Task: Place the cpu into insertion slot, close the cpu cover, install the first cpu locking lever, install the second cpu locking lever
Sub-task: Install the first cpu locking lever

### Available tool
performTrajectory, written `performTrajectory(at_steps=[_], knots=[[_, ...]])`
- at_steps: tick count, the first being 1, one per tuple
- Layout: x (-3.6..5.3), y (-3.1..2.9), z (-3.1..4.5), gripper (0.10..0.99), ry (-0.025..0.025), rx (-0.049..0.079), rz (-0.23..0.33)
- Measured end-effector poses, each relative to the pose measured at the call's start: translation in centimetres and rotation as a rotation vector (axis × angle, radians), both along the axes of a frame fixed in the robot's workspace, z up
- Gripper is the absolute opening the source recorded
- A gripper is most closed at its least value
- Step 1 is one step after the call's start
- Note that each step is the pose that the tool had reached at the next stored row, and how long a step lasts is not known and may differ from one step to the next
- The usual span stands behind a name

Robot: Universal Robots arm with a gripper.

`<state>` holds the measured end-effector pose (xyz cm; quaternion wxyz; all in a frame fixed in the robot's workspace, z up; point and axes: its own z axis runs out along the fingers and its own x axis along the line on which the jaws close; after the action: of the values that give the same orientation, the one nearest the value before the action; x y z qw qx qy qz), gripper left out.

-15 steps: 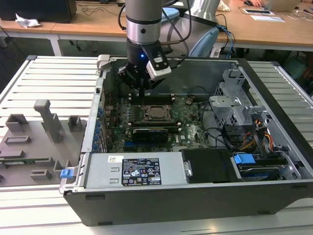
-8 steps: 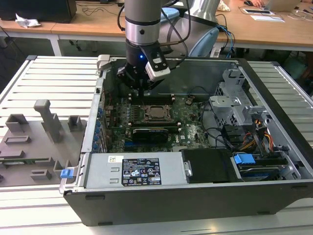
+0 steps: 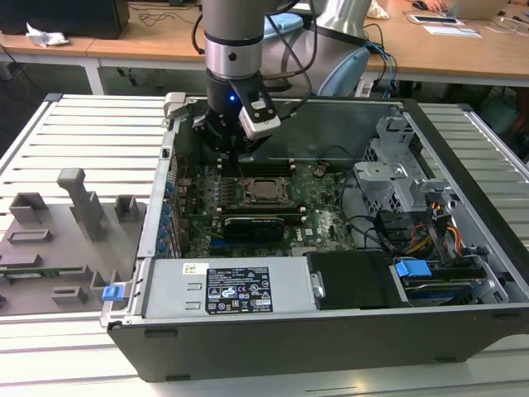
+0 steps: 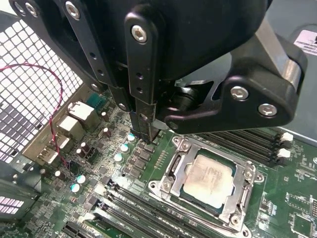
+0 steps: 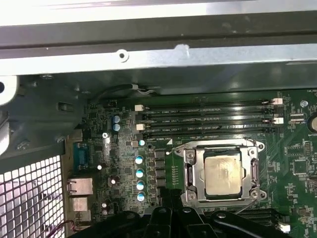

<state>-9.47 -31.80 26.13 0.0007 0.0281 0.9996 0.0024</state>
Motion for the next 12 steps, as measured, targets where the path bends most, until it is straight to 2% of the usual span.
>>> performTrajectory(at_steps=[5, 12], knots=[[-0.55, 0.26, -0.29, 0.106, -0.0046, 0.0, 0.008], [-0.68, 1.54, -0.51, 0.106, -0.0071, 0.0, 0.014]])
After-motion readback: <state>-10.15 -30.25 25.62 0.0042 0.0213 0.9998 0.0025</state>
